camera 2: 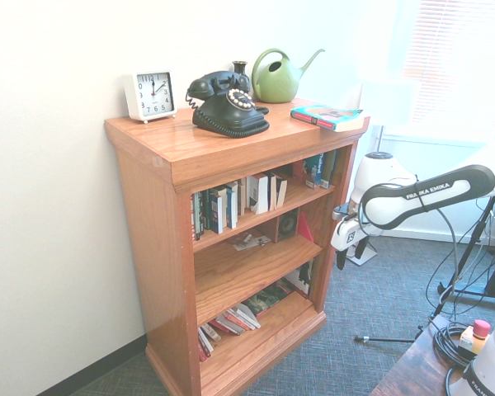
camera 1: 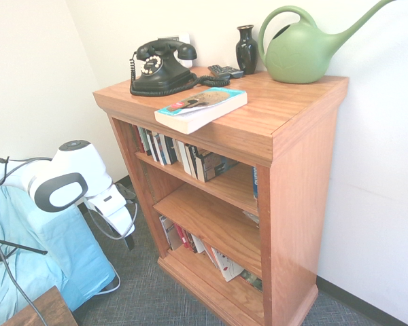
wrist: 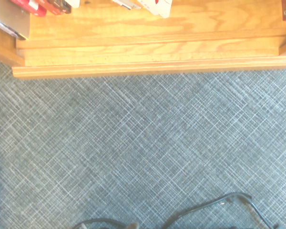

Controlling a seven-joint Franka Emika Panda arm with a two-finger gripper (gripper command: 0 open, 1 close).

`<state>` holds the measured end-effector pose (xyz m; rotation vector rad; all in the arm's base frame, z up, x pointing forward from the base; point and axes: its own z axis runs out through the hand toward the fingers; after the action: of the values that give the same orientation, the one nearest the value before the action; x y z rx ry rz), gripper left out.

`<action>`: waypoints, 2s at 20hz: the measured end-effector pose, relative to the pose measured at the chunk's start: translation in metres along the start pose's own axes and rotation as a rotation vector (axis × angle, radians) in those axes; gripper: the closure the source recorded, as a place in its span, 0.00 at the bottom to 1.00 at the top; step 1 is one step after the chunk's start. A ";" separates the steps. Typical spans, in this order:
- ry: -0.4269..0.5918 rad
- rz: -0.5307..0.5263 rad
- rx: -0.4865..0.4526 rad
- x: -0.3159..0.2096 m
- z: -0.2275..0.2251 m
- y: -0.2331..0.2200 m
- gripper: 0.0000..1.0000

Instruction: Organize the shelf

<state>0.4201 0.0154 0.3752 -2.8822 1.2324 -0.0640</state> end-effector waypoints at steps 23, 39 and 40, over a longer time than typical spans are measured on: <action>0.874 -0.235 -0.326 0.070 -0.118 0.002 0.00; 1.238 -0.362 -0.473 0.036 -0.191 -0.024 0.00; 1.254 -0.368 -0.487 0.035 -0.193 -0.024 0.00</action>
<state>0.4542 0.0089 0.5700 -3.4088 0.6812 -2.0580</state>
